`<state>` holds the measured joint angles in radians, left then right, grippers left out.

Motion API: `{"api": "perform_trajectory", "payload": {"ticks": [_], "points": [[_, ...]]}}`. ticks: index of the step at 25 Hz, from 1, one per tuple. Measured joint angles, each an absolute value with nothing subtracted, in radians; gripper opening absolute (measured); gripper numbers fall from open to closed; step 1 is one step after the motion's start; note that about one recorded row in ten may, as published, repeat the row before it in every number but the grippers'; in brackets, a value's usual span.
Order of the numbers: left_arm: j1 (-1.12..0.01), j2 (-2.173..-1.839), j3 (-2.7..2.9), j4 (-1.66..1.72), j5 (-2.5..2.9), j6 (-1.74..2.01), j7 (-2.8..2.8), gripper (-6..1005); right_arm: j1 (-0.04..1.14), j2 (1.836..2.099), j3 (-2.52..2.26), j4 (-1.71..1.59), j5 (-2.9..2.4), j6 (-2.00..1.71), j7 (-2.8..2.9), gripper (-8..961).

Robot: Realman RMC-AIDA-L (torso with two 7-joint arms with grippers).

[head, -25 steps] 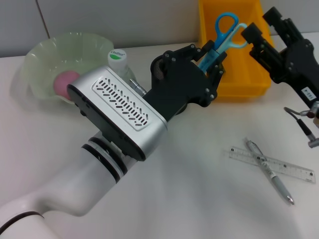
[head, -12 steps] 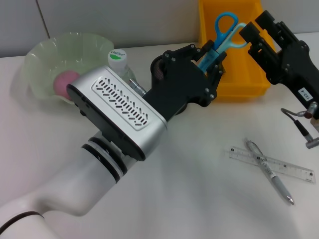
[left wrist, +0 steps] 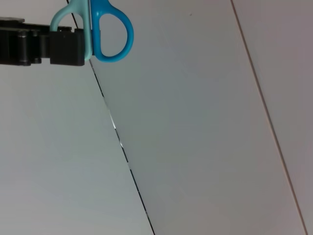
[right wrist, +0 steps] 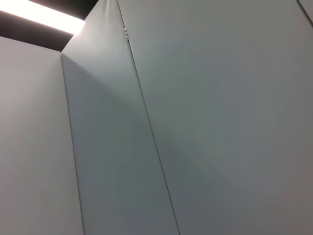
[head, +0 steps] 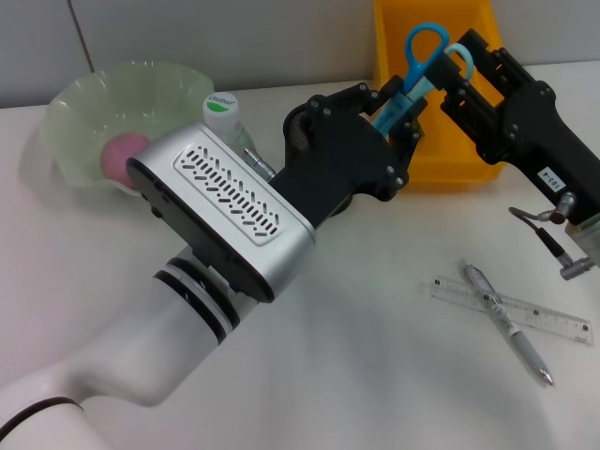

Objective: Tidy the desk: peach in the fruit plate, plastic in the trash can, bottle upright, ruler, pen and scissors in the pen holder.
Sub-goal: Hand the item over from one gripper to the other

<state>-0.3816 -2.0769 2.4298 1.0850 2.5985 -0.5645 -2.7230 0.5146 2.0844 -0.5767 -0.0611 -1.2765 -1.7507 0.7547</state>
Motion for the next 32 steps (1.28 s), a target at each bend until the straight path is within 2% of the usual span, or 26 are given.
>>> {"api": "perform_trajectory", "payload": {"ticks": [9, 25, 32], "points": [[-0.382, -2.077, 2.430, 1.085, 2.597, -0.564, -2.723, 224, 0.519, 2.085, -0.577, -0.060, -1.277, -1.728, 0.768, 488], [-0.382, -2.074, 2.429, 1.083, 2.598, -0.558, -2.723, 224, 0.528, 2.083, -0.601, -0.068, -1.276, -1.717, 0.798, 477], [-0.385, -2.075, 2.434, 1.082, 2.598, -0.556, -2.723, 223, 0.530, 2.083, -0.602, -0.069, -1.277, -1.703, 0.798, 194]]}}
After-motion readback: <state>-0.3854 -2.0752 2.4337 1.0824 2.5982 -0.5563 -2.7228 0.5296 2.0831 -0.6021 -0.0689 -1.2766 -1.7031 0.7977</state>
